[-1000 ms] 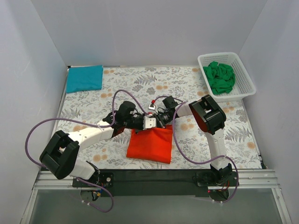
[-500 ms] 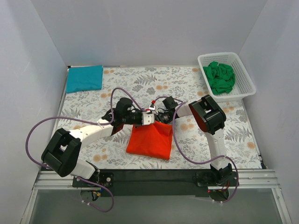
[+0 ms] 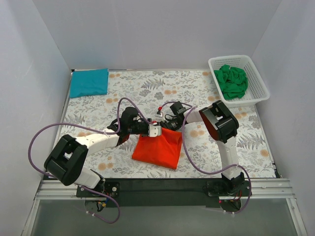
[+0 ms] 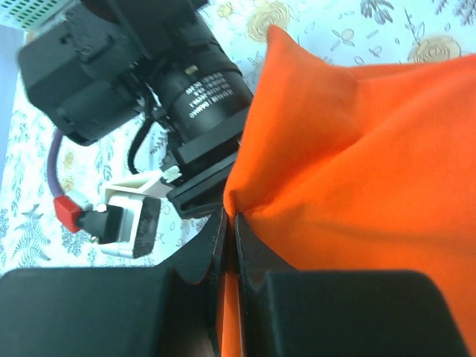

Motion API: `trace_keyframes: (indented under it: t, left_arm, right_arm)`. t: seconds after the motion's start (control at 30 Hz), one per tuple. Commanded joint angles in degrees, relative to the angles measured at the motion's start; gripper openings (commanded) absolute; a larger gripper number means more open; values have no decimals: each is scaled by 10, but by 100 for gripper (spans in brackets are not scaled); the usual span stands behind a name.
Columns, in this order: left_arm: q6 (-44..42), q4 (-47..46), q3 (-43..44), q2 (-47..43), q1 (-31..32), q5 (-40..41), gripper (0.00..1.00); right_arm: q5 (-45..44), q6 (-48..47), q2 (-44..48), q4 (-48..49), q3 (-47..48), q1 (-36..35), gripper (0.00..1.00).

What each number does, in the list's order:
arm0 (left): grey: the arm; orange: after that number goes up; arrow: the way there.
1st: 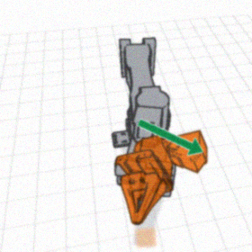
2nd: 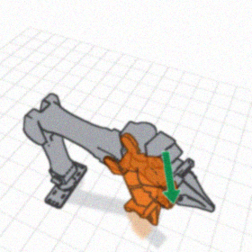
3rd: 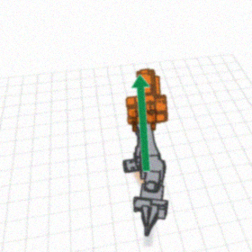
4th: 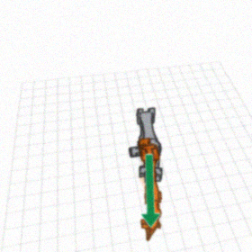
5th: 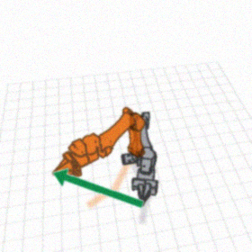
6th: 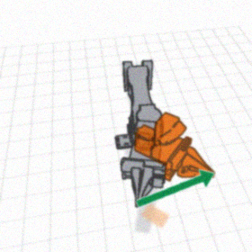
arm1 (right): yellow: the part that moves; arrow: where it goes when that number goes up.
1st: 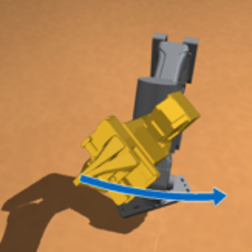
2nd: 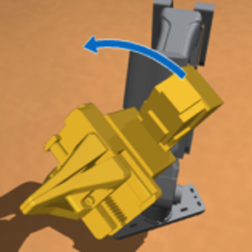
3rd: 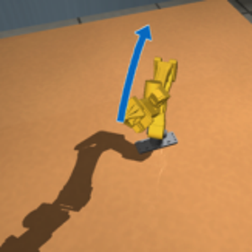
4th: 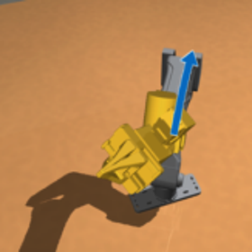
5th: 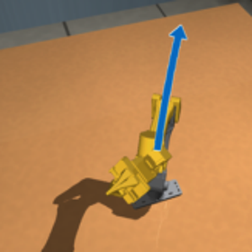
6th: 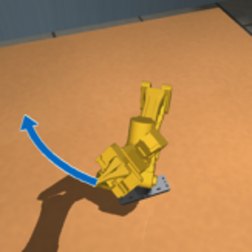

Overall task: Fold and stack the t-shirts
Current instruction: Fold the tshirt

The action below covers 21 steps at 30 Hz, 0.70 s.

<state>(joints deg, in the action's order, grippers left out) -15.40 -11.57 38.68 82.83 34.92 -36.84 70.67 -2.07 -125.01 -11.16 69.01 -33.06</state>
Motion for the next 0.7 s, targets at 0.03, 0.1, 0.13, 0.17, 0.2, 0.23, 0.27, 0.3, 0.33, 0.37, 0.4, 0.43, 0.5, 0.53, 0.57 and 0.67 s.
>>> trace_keyframes:
  t: [0.03, 0.1, 0.13, 0.17, 0.2, 0.23, 0.27, 0.3, 0.33, 0.37, 0.4, 0.43, 0.5, 0.53, 0.57, 0.67]
  left_arm:
    - [-21, -43, -20, -12, -4, -4, 0]
    - [-21, -49, -24, -7, -5, -7, 0]
    - [-17, -54, -25, -7, -5, -8, 0]
    - [-14, -65, -27, -6, -4, -8, 0]
    - [-14, -67, -28, -7, -5, -10, 0]
    - [-14, -71, -30, -7, -4, -11, 0]
    - [-10, -78, -31, -8, -5, -11, 0]
    - [-12, -78, -35, -9, -4, -14, 0]
    - [-13, -79, -38, -11, -4, -17, 0]
    - [-16, -79, -40, -14, -4, -19, 0]
    - [-17, -79, -46, -17, -4, -25, 0]
    - [-19, -79, -48, -20, -4, -29, 0]
    - [-24, -80, -53, -23, -5, -34, 0]
    - [-24, -81, -55, -23, -5, -38, 0]
    - [-24, -82, -56, -23, -4, -42, 0]
    - [-33, -90, -62, -21, -4, -53, 0]
  right_arm:
    - [-124, -69, 33, -106, 27, -4, 27]
    - [-149, -74, 47, -125, 33, -6, 28]
    - [-163, -78, 50, -137, 38, -6, 27]
    - [-172, -79, 54, -144, 40, -6, 28]
    - [-188, -79, 59, -150, 43, -6, 28]
    - [-196, -84, 62, -156, 45, -6, 28]
    - [-207, -86, 65, -169, 52, -6, 28]
    - [-220, -87, 71, -175, 55, -6, 29]
    - [-242, -94, 74, -182, 60, -6, 29]
    - [-255, -94, 78, -185, 67, -6, 32]
    - [-269, -94, 85, -189, 71, -6, 33]
    - [-294, -95, 88, -192, 74, -5, 34]
    - [-315, -98, 100, -197, 84, -6, 41]
    - [-330, -100, 105, -199, 87, -6, 43]
    - [-335, -101, 108, -200, 89, -6, 46]
    - [-355, -109, 125, -200, 91, -5, 51]
